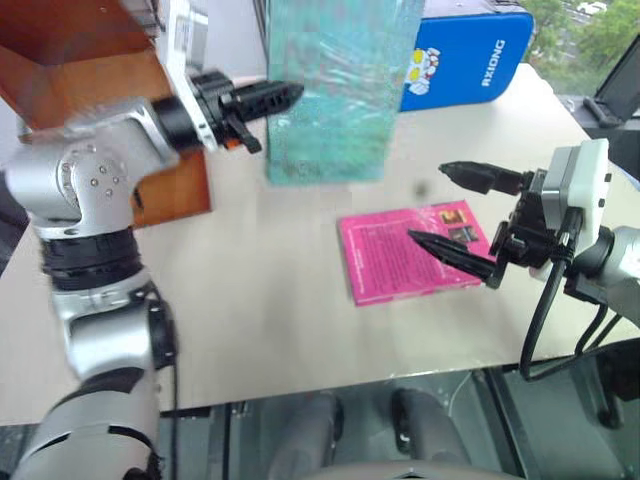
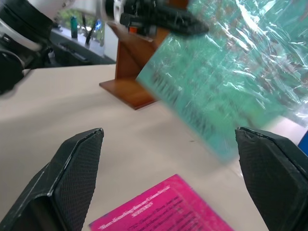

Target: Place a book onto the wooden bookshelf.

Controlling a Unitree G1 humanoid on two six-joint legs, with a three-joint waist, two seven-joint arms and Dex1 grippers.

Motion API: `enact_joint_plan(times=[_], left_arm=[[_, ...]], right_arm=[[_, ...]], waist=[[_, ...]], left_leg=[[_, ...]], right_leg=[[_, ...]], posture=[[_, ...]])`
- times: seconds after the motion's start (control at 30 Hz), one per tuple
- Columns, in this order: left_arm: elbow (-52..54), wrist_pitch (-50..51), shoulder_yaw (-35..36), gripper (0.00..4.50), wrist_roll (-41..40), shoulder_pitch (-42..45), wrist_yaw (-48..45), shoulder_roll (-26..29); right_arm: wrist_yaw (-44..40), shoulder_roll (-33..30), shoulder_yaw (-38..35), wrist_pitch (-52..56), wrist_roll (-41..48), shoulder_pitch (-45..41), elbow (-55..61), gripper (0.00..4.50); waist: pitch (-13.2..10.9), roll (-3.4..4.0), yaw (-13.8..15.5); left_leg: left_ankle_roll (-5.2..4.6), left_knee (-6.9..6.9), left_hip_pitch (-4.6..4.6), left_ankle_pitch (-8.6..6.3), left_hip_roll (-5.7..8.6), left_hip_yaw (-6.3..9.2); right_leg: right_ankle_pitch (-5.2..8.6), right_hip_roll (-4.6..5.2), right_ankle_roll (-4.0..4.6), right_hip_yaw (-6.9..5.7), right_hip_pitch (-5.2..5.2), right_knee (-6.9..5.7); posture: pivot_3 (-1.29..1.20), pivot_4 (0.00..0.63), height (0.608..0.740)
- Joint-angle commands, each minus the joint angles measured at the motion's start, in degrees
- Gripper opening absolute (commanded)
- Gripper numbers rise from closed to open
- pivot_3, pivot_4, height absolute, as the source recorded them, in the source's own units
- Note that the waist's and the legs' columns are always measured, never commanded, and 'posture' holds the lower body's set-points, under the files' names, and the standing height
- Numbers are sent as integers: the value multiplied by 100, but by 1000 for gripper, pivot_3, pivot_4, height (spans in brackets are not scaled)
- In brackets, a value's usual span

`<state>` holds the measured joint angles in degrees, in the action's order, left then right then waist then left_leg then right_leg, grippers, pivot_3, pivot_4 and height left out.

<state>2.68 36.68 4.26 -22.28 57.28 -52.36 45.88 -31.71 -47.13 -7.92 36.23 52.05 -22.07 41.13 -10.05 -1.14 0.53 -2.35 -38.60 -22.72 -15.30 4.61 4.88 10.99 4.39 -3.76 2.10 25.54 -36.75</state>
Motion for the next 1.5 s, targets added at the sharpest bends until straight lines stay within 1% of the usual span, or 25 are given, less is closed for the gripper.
enact_joint_plan(times=[0.03,0.1,0.2,0.33,0.43,0.53,0.63,0.8,0.9,0.93,0.97,1.0,1.03,1.07,1.1,1.13,1.2,1.23,1.37,1.4,1.47,1.5], left_arm=[[-281,-2501,-478,28,1419,462,-243,667],[-702,-3265,-620,28,2060,753,-174,1117],[-1172,-3851,-675,28,2555,808,-249,1667],[-1809,-4057,-820,28,3335,858,-330,2431],[-2423,-4170,-1019,28,3776,698,-492,2831],[-2928,-3972,-1167,28,4016,441,-636,2975],[-3416,-3988,-1295,28,4274,492,-680,2973],[-4543,-4782,-1561,28,4687,955,-411,2933],[-5131,-5187,-1682,28,4803,1195,-317,2900],[-5261,-5360,-1732,28,4854,1235,-353,2918],[-5402,-5416,-1689,28,4732,1259,-538,2887],[-5497,-5523,-1707,823,4758,1260,-577,2923],[-5574,-5629,-1701,1078,4740,1247,-649,2965],[-5629,-5674,-1666,1456,4708,1243,-687,2979],[-5657,-5746,-1638,2196,4728,1245,-614,3019],[-5676,-5800,-1597,2306,4694,1238,-637,3058],[-5649,-5858,-1447,3271,4510,1160,-697,3122],[-5601,-5918,-1350,3464,4393,1069,-762,3189],[-5217,-6097,-841,3464,3743,543,-977,3424],[-4985,-6082,-535,3464,3298,335,-1138,3406],[-4096,-5736,215,3464,2162,-156,-1561,3252],[-3323,-4919,671,3464,1420,-473,-1750,3085]], right_arm=[[-368,174,176,-359,-316,-328,-267,4500],[-527,310,298,-480,-474,-488,-453,4500],[-680,484,416,-586,-643,-616,-613,4500],[-924,697,562,-748,-875,-772,-903,4500],[-1058,853,650,-811,-1004,-925,-1063,4500],[-1110,945,690,-844,-1133,-1022,-1129,4500],[-1053,1015,648,-815,-1157,-1104,-1052,4500],[-1069,1069,622,-819,-1157,-1254,-963,4500],[-1075,1110,591,-837,-1106,-1339,-922,4500],[-1079,1124,583,-852,-1101,-1359,-913,4500],[-1080,1141,572,-869,-1098,-1372,-909,4500],[-1067,1169,565,-887,-1103,-1390,-913,4500],[-1048,1207,559,-907,-1107,-1425,-935,4500],[-1040,1233,550,-923,-1108,-1450,-958,4500],[-1045,1263,551,-947,-1118,-1489,-992,4500],[-1061,1289,548,-974,-1127,-1526,-1026,4500],[-1068,1368,536,-1034,-1160,-1642,-1141,4500],[-1081,1405,538,-1057,-1171,-1695,-1197,4500],[-1217,1451,580,-1220,-1284,-1768,-1415,4500],[-1263,1458,595,-1245,-1303,-1783,-1465,4500],[-1370,1448,588,-1288,-1333,-1821,-1588,4500],[-1417,1433,572,-1293,-1335,-1842,-1643,4500]], waist=[[-3,-4,9],[-7,-7,-10],[-7,-6,-60],[-7,-6,-123],[-9,-9,-147],[-10,-7,-168],[-12,-10,-152],[-10,-14,-140],[-11,-13,-197],[-10,-13,-215],[-10,-13,-234],[-9,-11,-259],[-9,-10,-279],[-10,-11,-299],[-10,-11,-300],[-11,-14,-304],[-11,-13,-306],[-11,-13,-306],[-12,-14,-294],[-12,-14,-292],[-12,-16,-271],[-14,-15,-260]], left_leg=[[0,1,0,0,0,-1],[0,0,-4,1,-4,0],[-3,3,-6,0,-6,-2],[-9,7,-15,-3,-5,-2],[-12,4,-16,-3,-1,-2],[-12,2,-10,-4,-2,-4],[-13,-4,-15,-4,-5,5],[-13,-24,-18,-4,-3,14],[-13,-28,-11,-4,-4,11],[-14,-28,-10,-5,-7,12],[-15,-28,-5,-5,-9,12],[-19,-28,-4,-8,-11,13],[-24,-29,0,-10,-11,13],[-25,-30,2,-11,-11,11],[-26,-37,1,-12,-13,12],[-26,-38,-1,-12,-13,12],[-26,-50,-6,-12,-12,9],[-26,-50,-7,-12,-11,6],[-25,-52,-11,-11,-10,9],[-21,-53,-17,-9,-11,12],[-16,-53,-20,-6,-12,13],[-15,-55,-24,-6,-13,17]], right_leg=[[0,0,0,-1,1,0],[0,-22,0,-3,3,3],[0,-30,0,0,7,7],[1,-35,-1,-3,11,17],[2,-37,-3,-5,10,14],[3,-39,-4,-4,11,4],[3,-41,-4,-16,10,0],[2,-37,-6,-29,0,-5],[2,-37,-6,-27,1,-20],[2,-39,-6,-27,2,-25],[2,-40,-5,-27,2,-32],[2,-41,-5,-28,2,-36],[2,-41,-5,-28,2,-44],[2,-41,-6,-27,2,-49],[3,-44,-6,-27,3,-55],[3,-44,-5,-27,4,-56],[3,-42,-5,-23,6,-56],[3,-41,-6,-19,7,-55],[3,-40,-5,-21,8,-50],[3,-39,-5,-24,11,-47],[3,-38,-5,-25,12,-44],[2,-35,-5,-31,11,-43]], posture=[[0,150,736],[0,150,736],[0,150,736],[0,150,736],[0,150,736],[0,150,736],[0,150,736],[0,150,736],[0,150,736],[0,150,736],[0,150,736],[0,150,736],[0,150,736],[0,150,736],[0,150,736],[0,150,736],[0,150,736],[0,150,736],[0,150,736],[0,150,736],[0,150,736],[0,150,736]])
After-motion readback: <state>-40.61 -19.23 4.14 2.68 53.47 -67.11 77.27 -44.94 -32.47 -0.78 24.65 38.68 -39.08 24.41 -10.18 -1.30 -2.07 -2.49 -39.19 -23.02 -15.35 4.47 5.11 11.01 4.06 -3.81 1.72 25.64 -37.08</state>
